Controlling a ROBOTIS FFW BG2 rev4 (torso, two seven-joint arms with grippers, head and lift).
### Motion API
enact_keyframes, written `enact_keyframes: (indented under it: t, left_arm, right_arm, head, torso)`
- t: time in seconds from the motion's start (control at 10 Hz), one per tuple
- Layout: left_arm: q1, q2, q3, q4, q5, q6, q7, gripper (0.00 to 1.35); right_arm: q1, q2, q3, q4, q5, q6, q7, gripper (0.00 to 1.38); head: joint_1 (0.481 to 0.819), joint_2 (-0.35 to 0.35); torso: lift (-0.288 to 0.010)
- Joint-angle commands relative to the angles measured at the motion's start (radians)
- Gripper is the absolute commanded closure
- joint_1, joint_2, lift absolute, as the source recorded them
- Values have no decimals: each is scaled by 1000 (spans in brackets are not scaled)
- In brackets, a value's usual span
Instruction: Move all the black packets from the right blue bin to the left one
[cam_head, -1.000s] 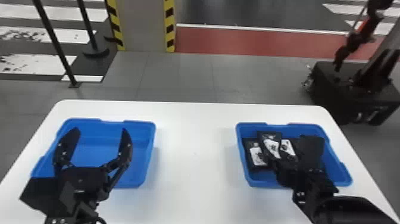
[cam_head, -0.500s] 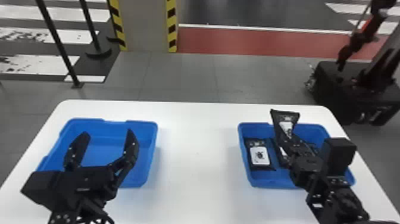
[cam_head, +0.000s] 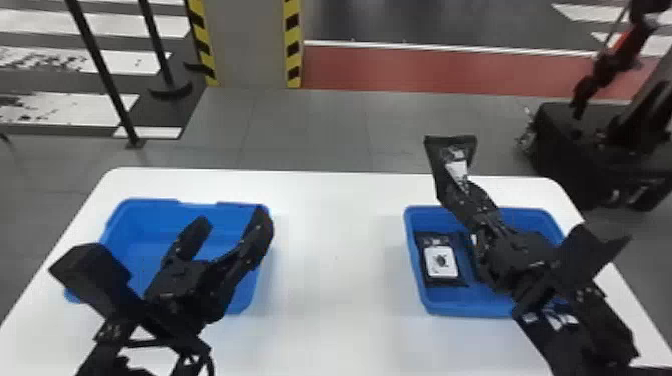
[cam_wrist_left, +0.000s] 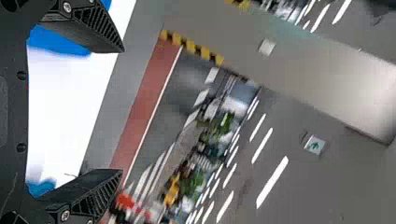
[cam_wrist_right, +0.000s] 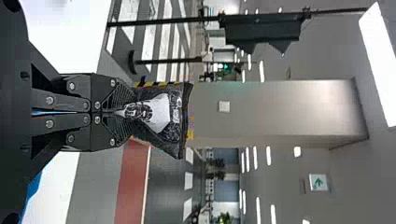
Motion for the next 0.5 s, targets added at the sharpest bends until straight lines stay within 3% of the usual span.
enact_keyframes:
  t: [0.0,0.2,0.4]
  left_arm:
    - [-53,18,27,-6,109,195,-101,102]
    - [-80,5,53,-6,163,237,-158,101]
    - [-102,-7,87,-6,168,264,-192,101]
  right_arm:
    - [-11,-5,48,-2,-26,-1,28,1159]
    - [-24,-35,161,-7,-88,29,42,1159]
    - [-38,-55,249,15,-123,51,51,1159]
  head:
    - [695,-50]
    - [695,-50]
    - [695,20]
  torso:
    - [-110]
    - [-110]
    - [-110]
